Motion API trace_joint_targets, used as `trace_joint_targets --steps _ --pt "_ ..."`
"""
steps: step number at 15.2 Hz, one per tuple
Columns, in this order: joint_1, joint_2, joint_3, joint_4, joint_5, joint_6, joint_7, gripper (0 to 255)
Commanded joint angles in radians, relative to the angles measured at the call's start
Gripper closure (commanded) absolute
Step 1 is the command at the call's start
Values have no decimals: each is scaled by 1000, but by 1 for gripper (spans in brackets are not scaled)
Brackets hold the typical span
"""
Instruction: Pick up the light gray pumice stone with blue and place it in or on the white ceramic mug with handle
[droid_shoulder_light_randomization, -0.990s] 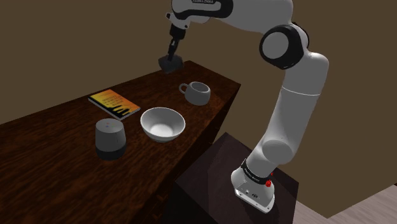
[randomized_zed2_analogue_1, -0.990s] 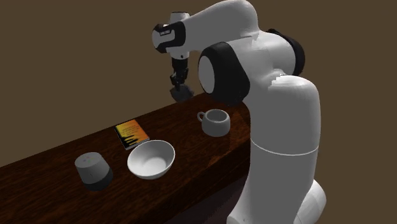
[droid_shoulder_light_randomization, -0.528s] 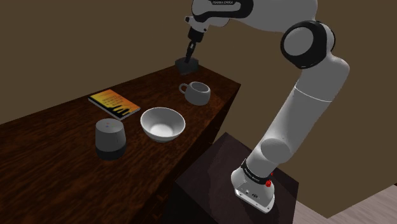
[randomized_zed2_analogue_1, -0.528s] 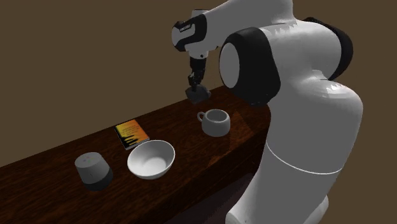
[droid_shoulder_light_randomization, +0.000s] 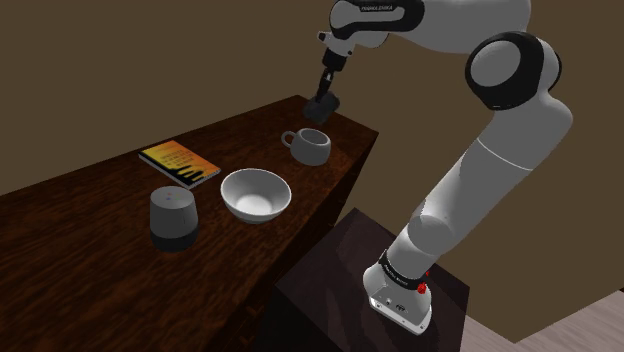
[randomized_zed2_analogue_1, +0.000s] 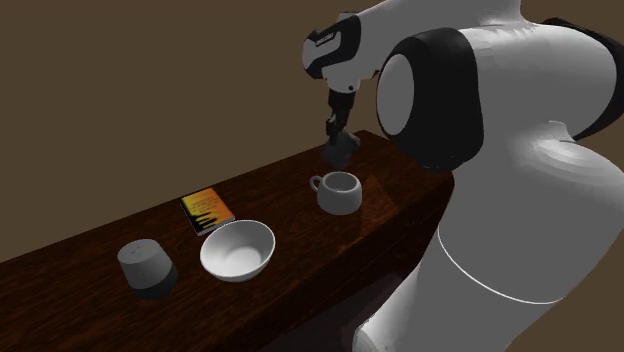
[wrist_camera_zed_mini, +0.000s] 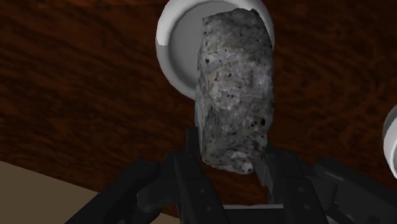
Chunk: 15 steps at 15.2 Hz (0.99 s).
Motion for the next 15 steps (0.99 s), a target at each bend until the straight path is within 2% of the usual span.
trace_joint_targets --steps 1,15 --pt "-2 -5 -2 -27 0 22 -7 255" --pt "-3 33 -5 -174 16 206 -26 255"
